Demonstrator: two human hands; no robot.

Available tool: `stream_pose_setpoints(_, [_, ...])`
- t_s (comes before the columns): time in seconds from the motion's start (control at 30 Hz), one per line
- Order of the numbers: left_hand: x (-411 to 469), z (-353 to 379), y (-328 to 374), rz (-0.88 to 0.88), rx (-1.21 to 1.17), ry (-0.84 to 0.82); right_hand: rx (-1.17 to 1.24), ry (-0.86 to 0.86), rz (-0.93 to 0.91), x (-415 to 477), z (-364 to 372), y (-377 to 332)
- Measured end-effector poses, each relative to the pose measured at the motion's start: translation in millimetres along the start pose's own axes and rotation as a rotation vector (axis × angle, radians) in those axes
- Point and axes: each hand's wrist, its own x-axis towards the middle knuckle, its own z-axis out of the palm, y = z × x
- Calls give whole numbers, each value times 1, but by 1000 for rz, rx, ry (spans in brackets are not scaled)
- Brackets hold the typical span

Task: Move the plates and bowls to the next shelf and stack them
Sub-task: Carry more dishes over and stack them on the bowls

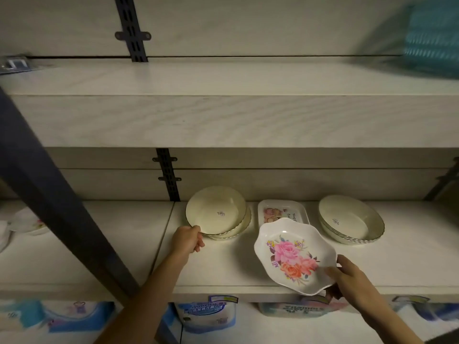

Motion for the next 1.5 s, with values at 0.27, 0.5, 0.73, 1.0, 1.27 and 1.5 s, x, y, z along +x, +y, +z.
stream_pose_setpoints(0.27, [25,15,0,-44,94,5,-38,-23,-25,25,-8,-2])
stream_pose_setpoints(0.5, [29,21,-1,-161,225,17,-29,-43,-35,41,-10,1])
stream_pose_setpoints(0.73, [33,20,-2,-165,204,-29,-62,-69,-45,56,-3,1])
stream_pose_setpoints(1.0, [2,-43,-2,-104,146,135,-159,-82,-120,95,49,-19])
stream_pose_setpoints(1.27, [-26,-72,14,-57,59,240,-185,-32,-165,124,123,-40])
stream_pose_setpoints(1.5, [-30,-80,21,-58,16,274,-114,-29,-2,122,162,-51])
